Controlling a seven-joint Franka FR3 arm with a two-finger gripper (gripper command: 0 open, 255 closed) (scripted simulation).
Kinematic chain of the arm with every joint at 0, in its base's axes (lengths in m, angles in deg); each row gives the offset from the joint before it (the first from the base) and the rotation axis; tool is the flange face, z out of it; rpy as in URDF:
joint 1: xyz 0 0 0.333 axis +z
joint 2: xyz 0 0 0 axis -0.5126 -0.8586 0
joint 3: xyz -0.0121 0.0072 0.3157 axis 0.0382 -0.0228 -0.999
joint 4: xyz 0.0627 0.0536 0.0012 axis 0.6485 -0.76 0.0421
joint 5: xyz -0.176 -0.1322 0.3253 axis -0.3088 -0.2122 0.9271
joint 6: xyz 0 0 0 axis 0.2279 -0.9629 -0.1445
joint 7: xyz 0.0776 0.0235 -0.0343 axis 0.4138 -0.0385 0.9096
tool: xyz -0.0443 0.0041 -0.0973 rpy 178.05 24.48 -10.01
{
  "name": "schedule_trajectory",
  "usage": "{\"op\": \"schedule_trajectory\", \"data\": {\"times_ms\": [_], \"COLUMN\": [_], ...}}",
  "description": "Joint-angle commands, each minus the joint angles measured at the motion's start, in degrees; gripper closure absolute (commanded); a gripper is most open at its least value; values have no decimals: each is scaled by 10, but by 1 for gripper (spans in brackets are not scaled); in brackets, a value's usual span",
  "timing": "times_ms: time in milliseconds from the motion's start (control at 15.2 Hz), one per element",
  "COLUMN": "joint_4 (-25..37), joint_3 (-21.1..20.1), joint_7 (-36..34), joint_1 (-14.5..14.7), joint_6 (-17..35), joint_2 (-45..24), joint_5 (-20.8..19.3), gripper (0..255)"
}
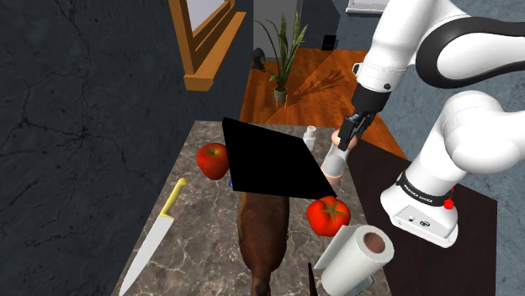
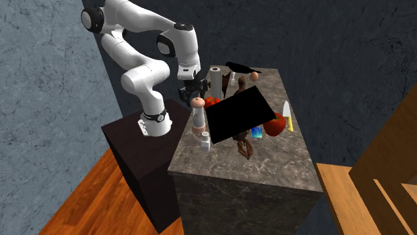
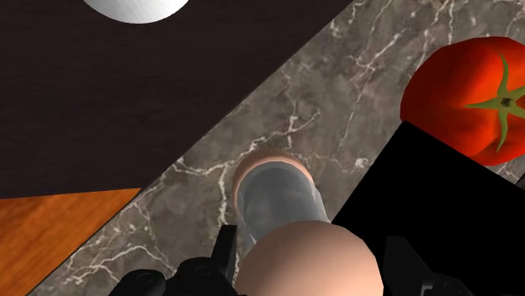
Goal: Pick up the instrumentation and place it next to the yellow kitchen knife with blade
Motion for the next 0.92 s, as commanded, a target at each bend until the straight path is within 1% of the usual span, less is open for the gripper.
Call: {"op": "schedule_trajectory", "data": {"times_ms": [0, 528, 858], "joint_4": [0, 0, 35], "joint_3": [0, 0, 9], "joint_7": [0, 0, -4], "joint_1": [0, 0, -6], "joint_6": [0, 0, -43], "joint_2": [0, 0, 8], "joint_5": [0, 0, -11], "gripper": [255, 255, 255]}}
